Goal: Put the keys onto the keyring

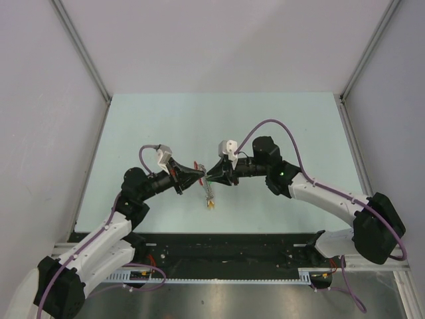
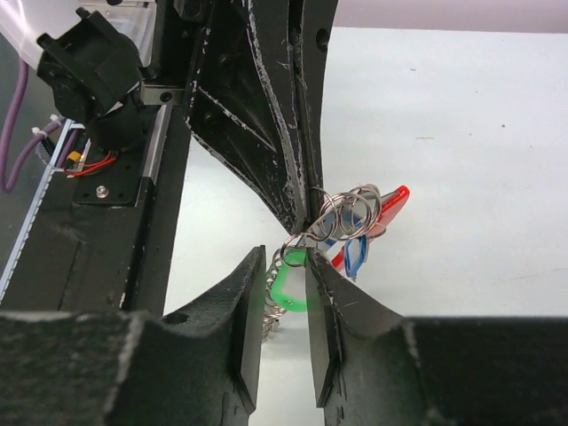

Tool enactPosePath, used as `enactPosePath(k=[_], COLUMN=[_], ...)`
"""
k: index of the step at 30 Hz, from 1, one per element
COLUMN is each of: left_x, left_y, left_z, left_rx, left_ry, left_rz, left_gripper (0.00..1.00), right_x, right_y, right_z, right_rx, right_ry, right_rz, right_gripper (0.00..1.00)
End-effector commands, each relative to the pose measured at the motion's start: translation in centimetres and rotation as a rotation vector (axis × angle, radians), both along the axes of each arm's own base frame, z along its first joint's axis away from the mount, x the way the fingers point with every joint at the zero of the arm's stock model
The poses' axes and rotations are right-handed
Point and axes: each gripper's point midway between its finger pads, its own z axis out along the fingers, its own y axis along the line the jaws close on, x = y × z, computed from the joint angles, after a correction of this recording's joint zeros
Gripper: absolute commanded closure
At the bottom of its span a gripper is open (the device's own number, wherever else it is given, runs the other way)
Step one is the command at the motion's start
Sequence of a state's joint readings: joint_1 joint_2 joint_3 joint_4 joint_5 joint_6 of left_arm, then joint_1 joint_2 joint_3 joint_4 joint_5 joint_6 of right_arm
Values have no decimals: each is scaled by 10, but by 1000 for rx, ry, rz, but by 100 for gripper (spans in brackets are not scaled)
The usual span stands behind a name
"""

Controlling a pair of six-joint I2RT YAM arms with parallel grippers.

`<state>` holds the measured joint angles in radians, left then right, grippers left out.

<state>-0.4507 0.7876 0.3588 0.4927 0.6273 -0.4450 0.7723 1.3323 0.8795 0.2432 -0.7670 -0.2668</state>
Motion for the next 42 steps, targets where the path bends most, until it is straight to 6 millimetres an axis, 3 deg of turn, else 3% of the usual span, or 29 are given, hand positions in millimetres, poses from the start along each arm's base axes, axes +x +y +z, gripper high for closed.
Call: enactPosePath(k=[1,6,11,20,23,28,32,37,38,42], left_x=[0,0,-1,1,2,1,1,3,0,-1], left_y=[-1,-2,-1,1,2,0,4,12,11,11], left_z=[24,23,23,21,21,20,22,20,28,23], left_rx=[-53,-52,-51,-49,-52,-55,-3,117,130,189], left_ry=[-78,-72,-72,-74,-74,-62,-93,-116,-149,-148], left_rz=[0,1,3,25,35,21,32,27,-6,-88], left_gripper=[100,100,100,100,100,100,84,72,69,62], right_x=[5,5,6,8,9,8,9,8,9,7], right_y=[0,3,3,-1,-4,-6,-11,-19,-21,-23], right_z=[15,19,19,20,16,15,20,28,27,28], right_rx=[19,31,31,23,7,-1,2,4,-6,-17], right_ry=[-64,-86,-92,-93,-89,-98,-115,-148,-150,-164], right_rz=[-51,-71,-82,-101,-107,-108,-108,-103,-106,-90], right_gripper=[70,64,65,84,100,100,100,100,100,100])
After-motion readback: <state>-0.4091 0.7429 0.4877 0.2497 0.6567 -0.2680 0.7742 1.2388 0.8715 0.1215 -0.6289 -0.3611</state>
